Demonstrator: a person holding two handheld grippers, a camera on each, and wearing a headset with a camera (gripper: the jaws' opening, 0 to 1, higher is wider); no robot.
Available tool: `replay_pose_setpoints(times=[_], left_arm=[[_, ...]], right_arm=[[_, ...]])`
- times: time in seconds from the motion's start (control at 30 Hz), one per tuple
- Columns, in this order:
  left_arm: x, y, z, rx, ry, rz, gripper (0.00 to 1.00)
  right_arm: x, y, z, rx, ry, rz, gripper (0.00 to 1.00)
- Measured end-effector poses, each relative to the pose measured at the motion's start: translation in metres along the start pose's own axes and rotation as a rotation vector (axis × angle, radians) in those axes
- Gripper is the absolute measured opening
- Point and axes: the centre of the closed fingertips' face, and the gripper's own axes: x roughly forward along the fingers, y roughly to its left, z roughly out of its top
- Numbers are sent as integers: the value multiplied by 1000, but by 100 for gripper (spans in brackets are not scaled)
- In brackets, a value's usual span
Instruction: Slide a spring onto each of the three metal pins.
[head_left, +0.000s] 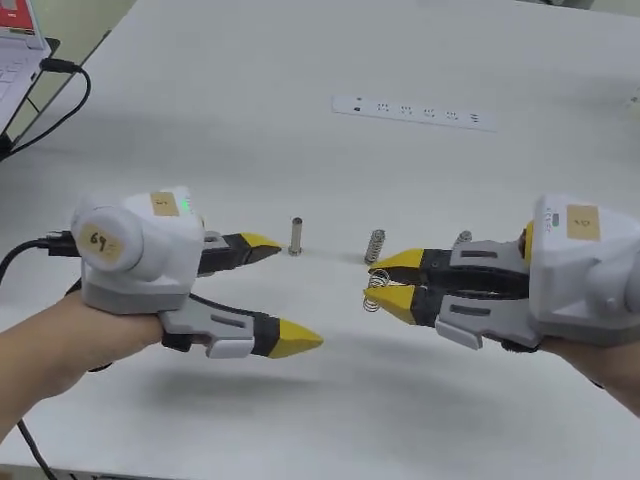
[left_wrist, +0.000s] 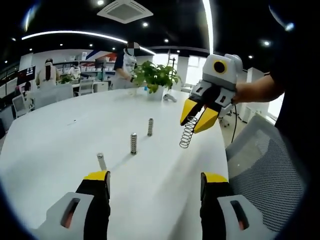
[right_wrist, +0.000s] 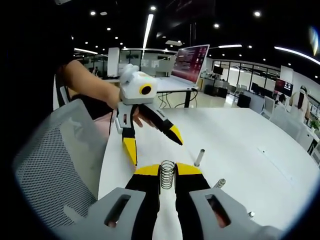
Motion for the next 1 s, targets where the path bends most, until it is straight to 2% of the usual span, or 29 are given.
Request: replay_pose_setpoints(times=[0.13, 0.4, 0.5, 0.63, 1.0], left_arm=[[-6, 4, -4, -10, 7, 11, 73], [-17, 13, -11, -52, 4, 51, 85], [-24, 20, -10, -80, -28, 89, 90], [-31, 25, -12, -97, -34, 110, 97], [-38, 27, -21, -120, -19, 136, 98]], right_arm=[[0, -1, -2, 1, 2, -5, 8], [0, -7, -7, 6, 6, -28, 8], [0, -8, -8, 14, 4, -36, 8], [0, -8, -14, 17, 17, -38, 8], [3, -11, -16, 16, 25, -53, 8]])
